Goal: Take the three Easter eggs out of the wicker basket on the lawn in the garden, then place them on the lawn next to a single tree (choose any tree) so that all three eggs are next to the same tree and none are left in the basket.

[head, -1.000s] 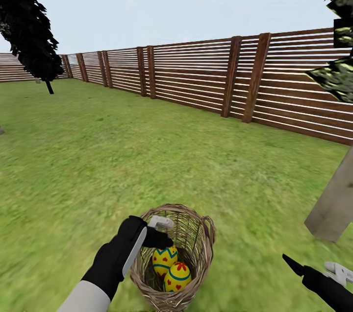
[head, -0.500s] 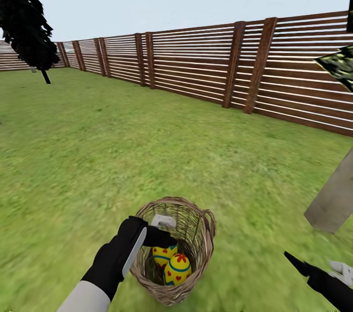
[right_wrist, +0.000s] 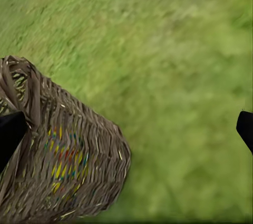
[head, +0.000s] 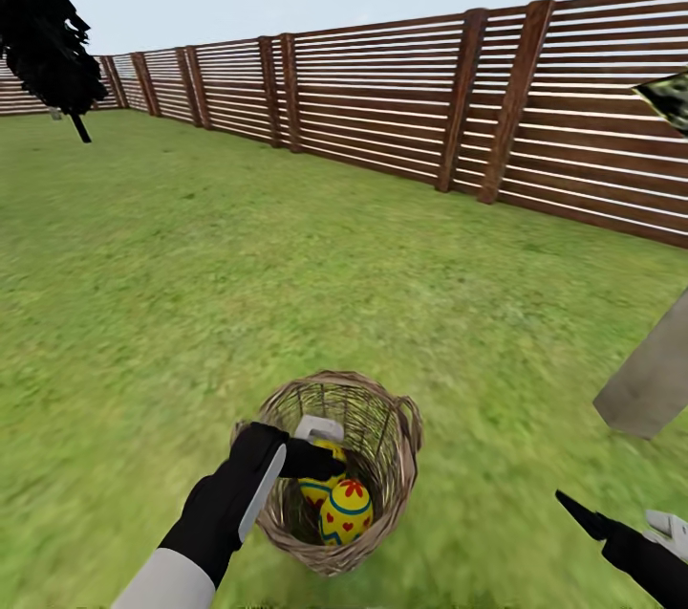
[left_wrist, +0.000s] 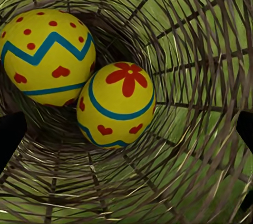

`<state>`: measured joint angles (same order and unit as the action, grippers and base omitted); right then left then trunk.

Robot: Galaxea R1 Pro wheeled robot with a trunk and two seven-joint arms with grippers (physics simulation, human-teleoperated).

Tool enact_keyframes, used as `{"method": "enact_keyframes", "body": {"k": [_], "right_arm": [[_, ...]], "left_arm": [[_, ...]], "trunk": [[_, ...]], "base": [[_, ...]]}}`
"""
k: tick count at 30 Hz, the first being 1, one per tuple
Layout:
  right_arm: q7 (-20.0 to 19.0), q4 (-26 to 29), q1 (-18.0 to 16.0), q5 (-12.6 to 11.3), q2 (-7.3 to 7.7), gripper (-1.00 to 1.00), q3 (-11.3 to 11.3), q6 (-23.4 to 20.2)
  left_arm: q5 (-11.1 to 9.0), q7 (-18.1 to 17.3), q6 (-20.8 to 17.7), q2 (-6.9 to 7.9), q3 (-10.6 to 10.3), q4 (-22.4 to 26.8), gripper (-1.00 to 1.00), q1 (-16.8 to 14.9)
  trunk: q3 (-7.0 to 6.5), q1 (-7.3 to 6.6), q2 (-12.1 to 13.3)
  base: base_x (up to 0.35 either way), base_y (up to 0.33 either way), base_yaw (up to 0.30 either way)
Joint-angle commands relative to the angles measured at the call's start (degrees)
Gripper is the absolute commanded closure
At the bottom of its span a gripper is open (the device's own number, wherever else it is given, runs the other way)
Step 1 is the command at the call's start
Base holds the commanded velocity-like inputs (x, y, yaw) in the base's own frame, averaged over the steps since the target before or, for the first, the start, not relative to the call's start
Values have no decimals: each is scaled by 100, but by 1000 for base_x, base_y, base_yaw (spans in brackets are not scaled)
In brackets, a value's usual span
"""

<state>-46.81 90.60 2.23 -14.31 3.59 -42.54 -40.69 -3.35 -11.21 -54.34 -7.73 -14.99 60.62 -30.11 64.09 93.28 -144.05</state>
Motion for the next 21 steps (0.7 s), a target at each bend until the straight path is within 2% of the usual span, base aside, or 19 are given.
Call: {"method": "enact_keyframes", "body": {"k": [1, 11, 21], "right_arm": [[-3, 3, -1, -28, 1, -100, -1, -36], [-4, 2, -1, -28, 1, -100, 26, -36], [3, 2, -2, -28, 1, -100, 39, -36]], "left_arm": [[-34, 13, -26, 0, -2, 3, -100, -3], [-36, 26, -24, 0, -4, 6, -100, 4], [-35, 63, -24, 0, 6, 41, -100, 5]], "trunk": [[27, 2, -4], [248, 27, -17], [248, 27, -17]], "base": [[0, 0, 0], [0, 0, 0], [0, 0, 0]]}}
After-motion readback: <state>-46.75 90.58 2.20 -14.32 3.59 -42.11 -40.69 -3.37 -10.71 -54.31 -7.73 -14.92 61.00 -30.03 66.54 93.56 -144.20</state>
